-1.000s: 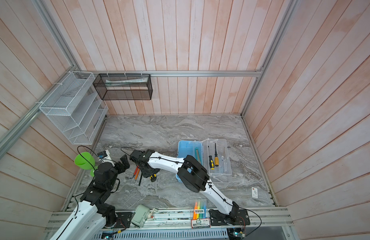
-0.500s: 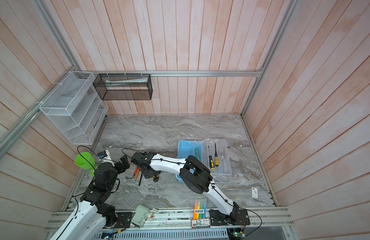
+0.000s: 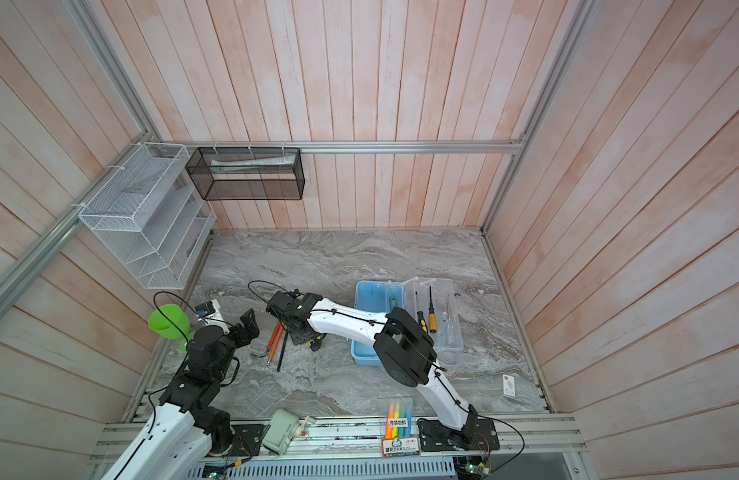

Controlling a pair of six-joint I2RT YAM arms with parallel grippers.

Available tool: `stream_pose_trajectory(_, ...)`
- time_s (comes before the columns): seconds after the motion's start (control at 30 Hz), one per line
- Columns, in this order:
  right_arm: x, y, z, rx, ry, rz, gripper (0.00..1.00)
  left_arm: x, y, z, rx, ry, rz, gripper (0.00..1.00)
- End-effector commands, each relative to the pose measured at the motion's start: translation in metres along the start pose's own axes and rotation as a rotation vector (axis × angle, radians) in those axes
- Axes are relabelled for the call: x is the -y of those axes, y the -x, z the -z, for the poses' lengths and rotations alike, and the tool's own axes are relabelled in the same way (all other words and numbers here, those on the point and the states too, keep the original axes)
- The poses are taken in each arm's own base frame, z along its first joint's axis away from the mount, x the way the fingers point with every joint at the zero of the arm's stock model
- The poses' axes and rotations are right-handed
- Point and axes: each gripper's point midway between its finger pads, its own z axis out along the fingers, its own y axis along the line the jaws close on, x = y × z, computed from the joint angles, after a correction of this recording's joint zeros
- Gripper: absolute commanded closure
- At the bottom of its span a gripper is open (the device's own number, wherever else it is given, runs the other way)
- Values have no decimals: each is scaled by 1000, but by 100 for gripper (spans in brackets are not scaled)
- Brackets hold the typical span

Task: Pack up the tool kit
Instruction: 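Lift the yellow-and-black box cutter and carry it over the box with the right gripper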

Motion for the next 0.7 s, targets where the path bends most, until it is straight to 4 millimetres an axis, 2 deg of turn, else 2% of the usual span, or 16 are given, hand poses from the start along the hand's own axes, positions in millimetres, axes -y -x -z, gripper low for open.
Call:
stream_pose_trajectory(0.0, 26, 8, 21, 35, -43, -35, 75, 15, 1, 0, 15, -93, -17, 4)
stream_pose_trajectory(0.17, 56, 14, 45, 77, -37, -105, 76, 43, 0, 1, -16, -243, -2, 3)
stream_pose_trajectory(0.37, 102, 9, 74, 118, -49, -202, 76, 64, -26, -3, -110, -370, 1, 4)
stream_pose_trajectory(0.47, 127, 1, 85, 133, -68, -254, 76, 63, -33, -5, -106, -381, -2, 4)
stream_pose_trajectory(0.67, 177, -26, 102, 152, -130, -350, 77, 58, -32, -3, -71, -368, 5, 1)
